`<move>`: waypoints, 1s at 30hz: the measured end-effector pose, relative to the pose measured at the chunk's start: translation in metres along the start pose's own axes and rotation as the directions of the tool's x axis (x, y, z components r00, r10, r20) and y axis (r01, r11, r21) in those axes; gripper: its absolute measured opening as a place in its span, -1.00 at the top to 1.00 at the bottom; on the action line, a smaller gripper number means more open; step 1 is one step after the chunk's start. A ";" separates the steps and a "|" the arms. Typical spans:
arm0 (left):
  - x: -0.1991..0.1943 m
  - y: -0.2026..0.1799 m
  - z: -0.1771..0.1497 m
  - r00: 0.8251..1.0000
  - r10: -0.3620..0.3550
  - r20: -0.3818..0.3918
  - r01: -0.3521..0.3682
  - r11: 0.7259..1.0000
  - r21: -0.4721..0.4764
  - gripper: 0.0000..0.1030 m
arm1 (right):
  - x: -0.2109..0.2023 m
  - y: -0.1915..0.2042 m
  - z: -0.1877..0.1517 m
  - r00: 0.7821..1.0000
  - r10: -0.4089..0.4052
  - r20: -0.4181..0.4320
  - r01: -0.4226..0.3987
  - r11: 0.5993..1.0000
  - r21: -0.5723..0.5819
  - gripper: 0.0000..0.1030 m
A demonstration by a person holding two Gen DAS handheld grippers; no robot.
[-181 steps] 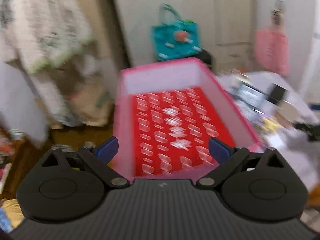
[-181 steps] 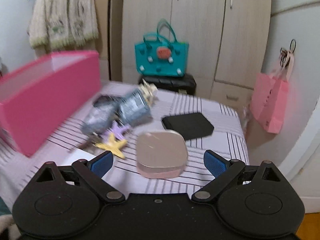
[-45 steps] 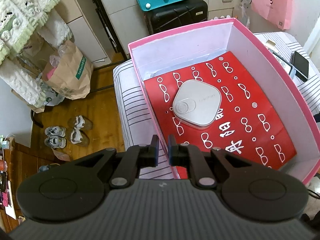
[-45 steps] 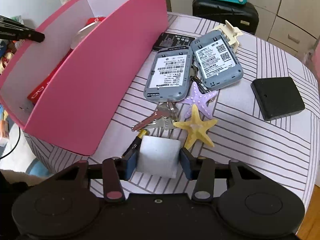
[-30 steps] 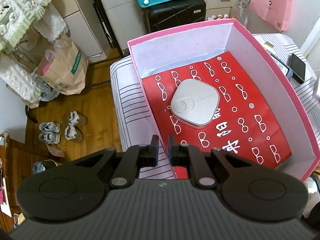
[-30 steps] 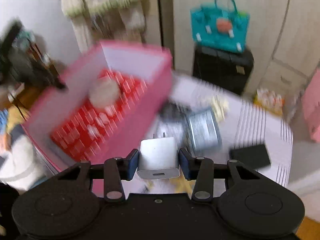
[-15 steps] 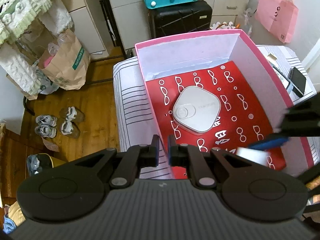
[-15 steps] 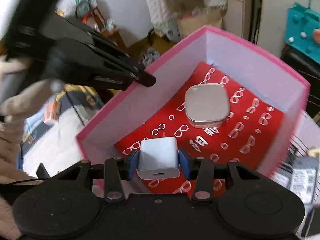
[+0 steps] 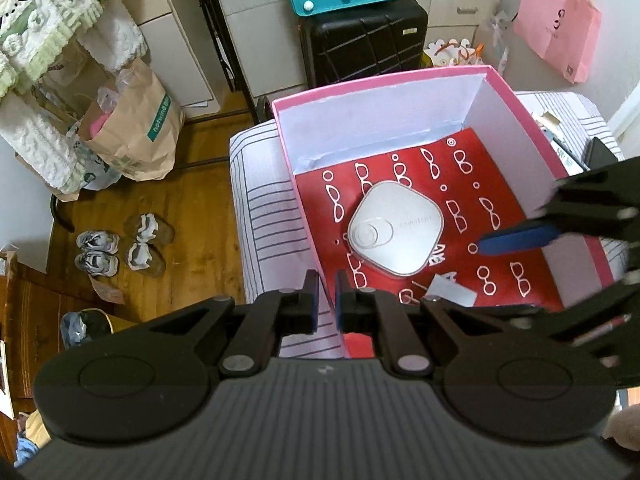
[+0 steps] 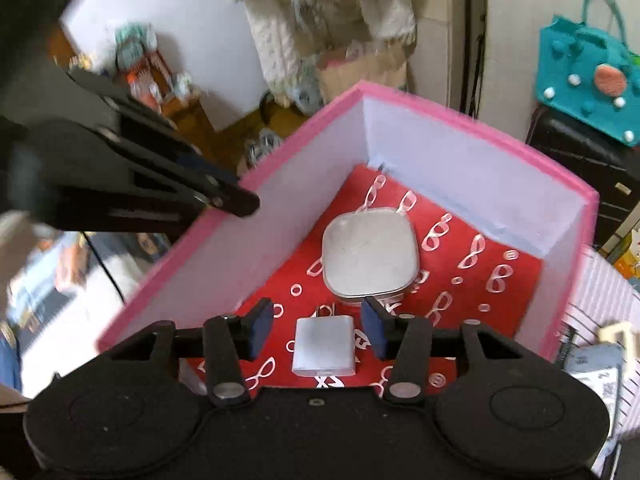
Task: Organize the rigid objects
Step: 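Carry the white charger into the pink box and release it, then grasp the black power bank with the right gripper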
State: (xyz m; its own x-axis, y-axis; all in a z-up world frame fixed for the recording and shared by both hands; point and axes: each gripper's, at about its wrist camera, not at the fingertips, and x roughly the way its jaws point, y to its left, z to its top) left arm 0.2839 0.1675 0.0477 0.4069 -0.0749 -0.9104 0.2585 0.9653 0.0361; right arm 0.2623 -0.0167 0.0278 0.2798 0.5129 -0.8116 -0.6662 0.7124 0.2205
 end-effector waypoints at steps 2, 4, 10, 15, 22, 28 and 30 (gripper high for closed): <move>0.001 0.001 0.000 1.000 -0.004 0.006 0.004 1.000 0.000 0.86 | -0.021 -0.003 -0.004 0.999 -0.018 0.049 0.018 1.000 0.008 -0.14; 0.001 0.002 0.000 1.000 -0.009 0.011 0.009 1.000 -0.002 0.86 | -0.042 -0.010 -0.011 0.994 -0.051 0.093 0.049 0.998 0.026 -0.14; 0.003 0.005 -0.003 0.999 -0.020 0.027 0.020 1.000 -0.005 0.86 | -0.090 -0.046 -0.043 0.964 -0.201 0.172 0.170 0.969 0.178 -0.15; 0.002 0.004 -0.006 0.999 -0.023 0.044 0.022 1.000 0.010 0.86 | -0.120 -0.081 -0.072 0.937 -0.318 0.146 0.259 0.910 0.323 -0.17; 0.002 0.004 -0.005 0.999 -0.017 0.040 0.016 1.000 0.016 0.86 | -0.121 -0.146 -0.132 0.910 -0.413 0.020 0.340 0.775 0.533 -0.40; 0.002 0.004 -0.005 0.999 -0.018 0.041 0.018 1.000 0.004 0.86 | -0.096 -0.197 -0.173 0.932 -0.361 -0.016 0.277 0.685 0.674 -0.40; 0.003 0.002 -0.004 0.999 -0.010 0.036 0.009 1.000 0.006 0.86 | -0.089 -0.209 -0.178 0.942 -0.337 -0.006 0.246 0.676 0.695 -0.40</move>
State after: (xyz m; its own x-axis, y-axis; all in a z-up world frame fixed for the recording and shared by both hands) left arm 0.2820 0.1700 0.0430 0.4358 -0.0931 -0.8952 0.2677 0.9630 0.0301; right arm 0.2534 -0.2963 -0.0422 0.4838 0.2403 -0.8415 0.0989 0.9404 0.3254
